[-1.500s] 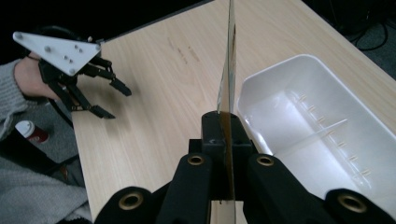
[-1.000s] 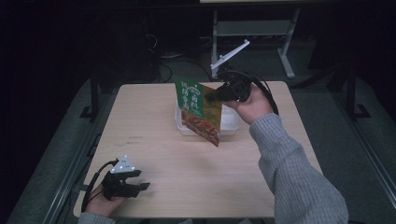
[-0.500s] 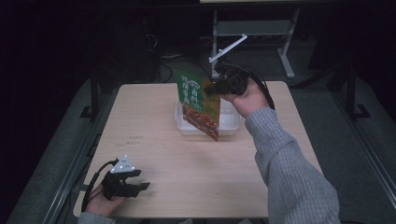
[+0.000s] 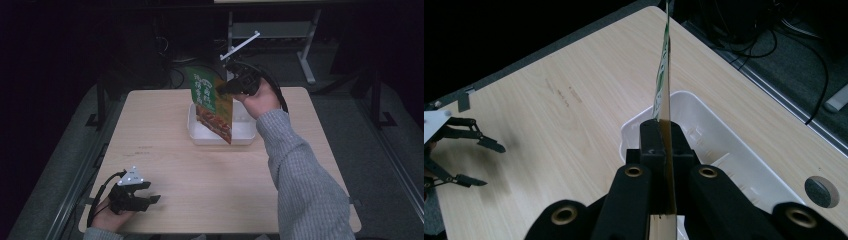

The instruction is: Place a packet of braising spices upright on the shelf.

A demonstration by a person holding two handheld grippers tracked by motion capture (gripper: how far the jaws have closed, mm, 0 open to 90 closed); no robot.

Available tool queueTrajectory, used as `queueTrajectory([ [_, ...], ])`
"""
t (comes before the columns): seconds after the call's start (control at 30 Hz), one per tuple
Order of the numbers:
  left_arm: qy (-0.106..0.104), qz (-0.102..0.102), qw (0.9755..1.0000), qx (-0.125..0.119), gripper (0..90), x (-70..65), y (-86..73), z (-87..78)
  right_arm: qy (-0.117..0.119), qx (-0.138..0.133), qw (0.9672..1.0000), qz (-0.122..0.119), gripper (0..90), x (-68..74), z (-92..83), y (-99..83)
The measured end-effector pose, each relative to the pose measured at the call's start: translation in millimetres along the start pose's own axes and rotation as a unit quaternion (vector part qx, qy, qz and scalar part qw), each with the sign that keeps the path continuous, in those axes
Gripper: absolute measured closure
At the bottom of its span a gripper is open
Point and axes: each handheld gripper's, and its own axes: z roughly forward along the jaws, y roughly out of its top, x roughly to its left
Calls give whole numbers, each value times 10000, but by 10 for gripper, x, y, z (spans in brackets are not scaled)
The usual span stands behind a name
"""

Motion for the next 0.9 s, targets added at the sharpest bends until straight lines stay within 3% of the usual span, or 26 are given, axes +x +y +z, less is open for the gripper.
queueTrajectory([
  [0.9,10,23,10000,-21,371,-3,2,-11,-420,-88,9990,136,898,-88,303,111],
])
